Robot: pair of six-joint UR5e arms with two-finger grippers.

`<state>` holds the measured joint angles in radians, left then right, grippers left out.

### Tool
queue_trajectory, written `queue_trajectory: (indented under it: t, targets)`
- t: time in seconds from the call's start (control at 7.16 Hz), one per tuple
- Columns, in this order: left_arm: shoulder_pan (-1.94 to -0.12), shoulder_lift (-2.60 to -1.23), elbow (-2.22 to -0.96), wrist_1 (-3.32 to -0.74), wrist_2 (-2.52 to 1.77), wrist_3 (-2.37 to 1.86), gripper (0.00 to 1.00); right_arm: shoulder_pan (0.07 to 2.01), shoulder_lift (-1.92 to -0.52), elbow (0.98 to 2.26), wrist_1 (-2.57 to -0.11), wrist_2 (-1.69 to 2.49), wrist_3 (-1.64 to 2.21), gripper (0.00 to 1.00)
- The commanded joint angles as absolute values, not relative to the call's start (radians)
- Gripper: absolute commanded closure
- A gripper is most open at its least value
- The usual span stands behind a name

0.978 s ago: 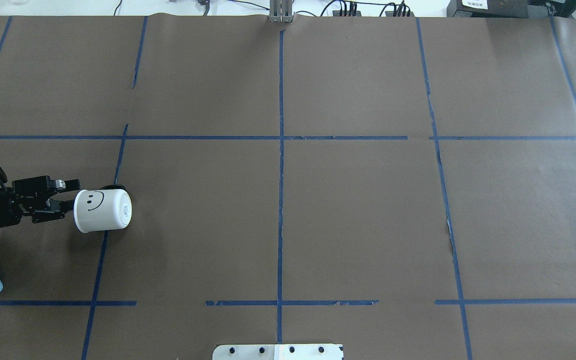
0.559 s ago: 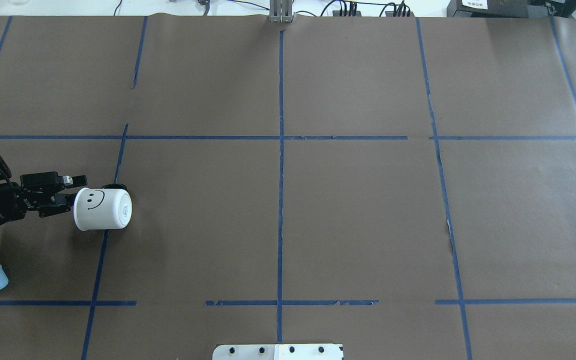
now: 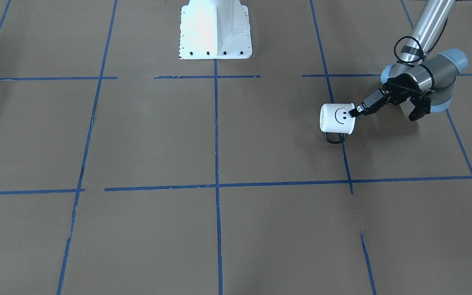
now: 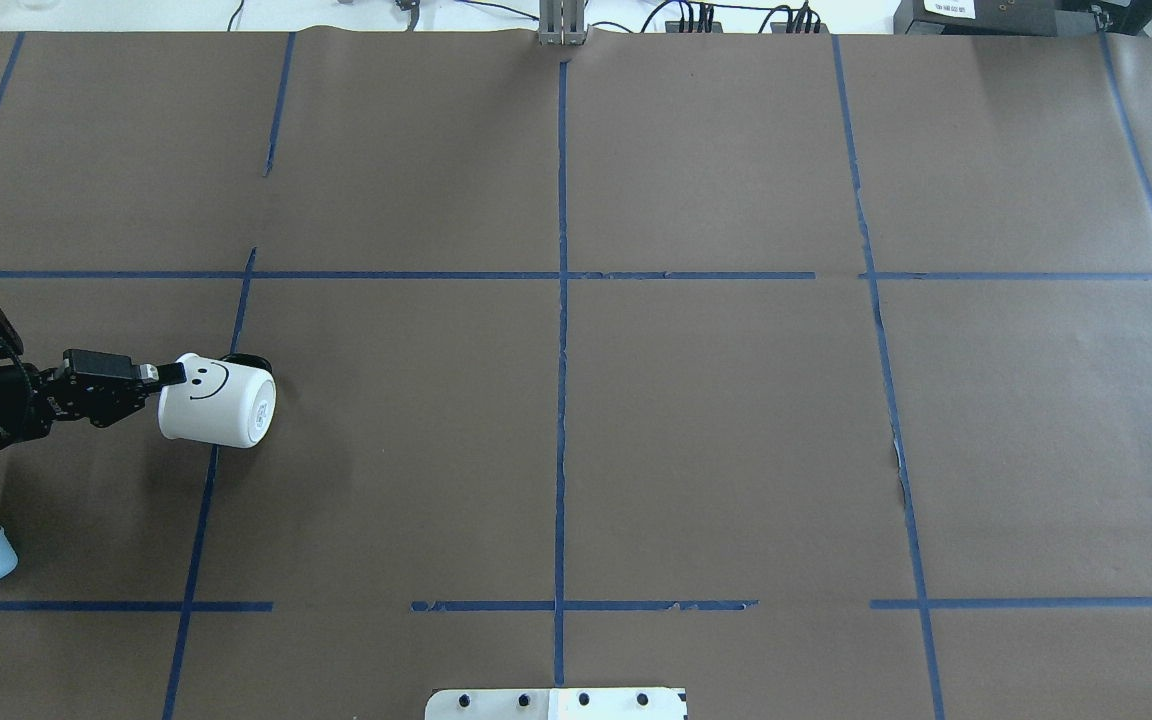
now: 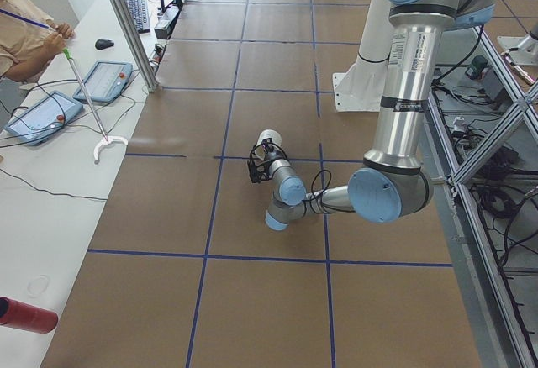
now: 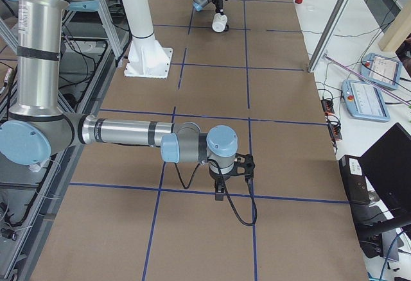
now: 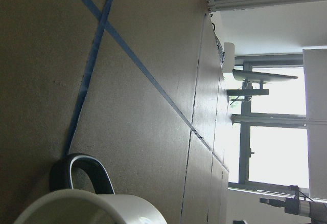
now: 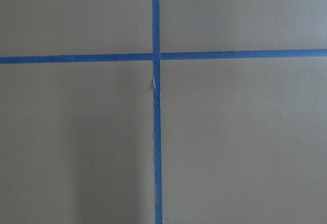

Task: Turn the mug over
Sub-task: 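Lift the mug with the left gripper and carry it toward the table center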

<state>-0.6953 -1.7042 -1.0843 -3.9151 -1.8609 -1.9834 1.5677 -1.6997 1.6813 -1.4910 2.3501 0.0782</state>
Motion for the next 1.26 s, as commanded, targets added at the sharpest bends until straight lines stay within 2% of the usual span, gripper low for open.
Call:
queue_trajectory:
  t: [0.0, 0.42, 0.98, 1.12]
  targets:
    - [-0.699, -1.703, -1.094, -3.919, -1.865, -1.990, 1.00, 1.568, -1.700, 1.681, -1.491, 2.350, 0.078, 0.00]
    - [-0.703, -1.700, -1.190, -3.848, -1.845, -2.063, 1.00, 1.568, -1.700, 1.683, -1.491, 2.350, 0.078, 0.00]
    - [-0.706, -1.709, -1.545, -3.147, -1.844, -2.049, 1.00, 1.568, -1.700, 1.683, -1.491, 2.350, 0.078, 0.00]
    - [-0.704, -1.771, -1.628, -2.885, -1.847, -2.031, 1.00, 1.568, -1.700, 1.683, -1.491, 2.350, 0.080, 0.00]
